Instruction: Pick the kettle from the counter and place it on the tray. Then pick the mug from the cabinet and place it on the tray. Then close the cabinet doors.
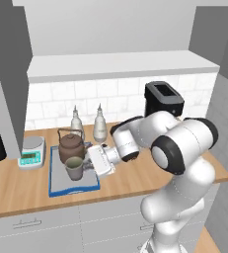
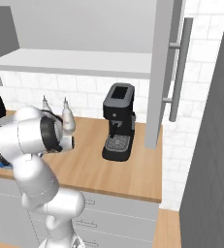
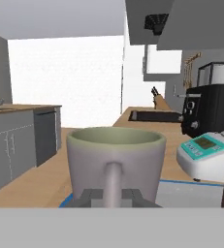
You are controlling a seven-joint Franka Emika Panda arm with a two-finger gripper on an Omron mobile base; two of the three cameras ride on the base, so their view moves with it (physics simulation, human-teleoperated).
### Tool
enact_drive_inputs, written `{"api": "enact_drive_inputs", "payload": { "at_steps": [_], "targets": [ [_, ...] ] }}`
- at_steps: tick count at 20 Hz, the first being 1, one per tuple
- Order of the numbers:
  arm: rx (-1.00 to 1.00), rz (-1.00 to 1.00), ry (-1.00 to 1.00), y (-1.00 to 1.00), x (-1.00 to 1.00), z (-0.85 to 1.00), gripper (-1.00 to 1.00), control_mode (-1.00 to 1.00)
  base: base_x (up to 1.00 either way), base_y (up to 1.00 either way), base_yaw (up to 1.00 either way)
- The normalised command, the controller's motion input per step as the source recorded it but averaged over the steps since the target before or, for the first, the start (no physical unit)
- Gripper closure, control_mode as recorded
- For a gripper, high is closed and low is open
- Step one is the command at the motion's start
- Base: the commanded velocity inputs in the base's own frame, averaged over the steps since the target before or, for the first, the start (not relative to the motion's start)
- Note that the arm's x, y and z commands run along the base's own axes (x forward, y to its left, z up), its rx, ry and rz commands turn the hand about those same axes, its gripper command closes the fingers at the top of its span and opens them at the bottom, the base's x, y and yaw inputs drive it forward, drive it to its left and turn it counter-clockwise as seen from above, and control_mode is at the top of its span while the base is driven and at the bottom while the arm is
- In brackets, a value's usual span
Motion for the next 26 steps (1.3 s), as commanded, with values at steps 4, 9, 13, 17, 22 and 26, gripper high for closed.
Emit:
{"api": "enact_drive_inputs", "payload": {
  "at_steps": [4,9,13,17,22,26],
  "targets": [
    [0.00,0.04,-0.04,0.18,0.19,-0.24,1.00,-1.00,0.00,0.00,0.00],
    [0.00,0.00,0.00,0.02,0.09,-0.20,1.00,-1.00,0.00,0.00,0.00],
    [0.00,0.00,0.00,0.00,0.14,-0.21,1.00,-1.00,0.00,0.00,0.00],
    [0.00,0.00,0.00,0.03,0.16,-0.24,1.00,-1.00,0.00,0.00,0.00],
    [0.00,0.00,0.00,0.04,0.16,-0.27,1.00,-1.00,0.00,0.00,0.00],
    [0.00,0.00,0.00,0.03,0.00,-0.20,1.00,-1.00,0.00,0.00,0.00]
  ]
}}
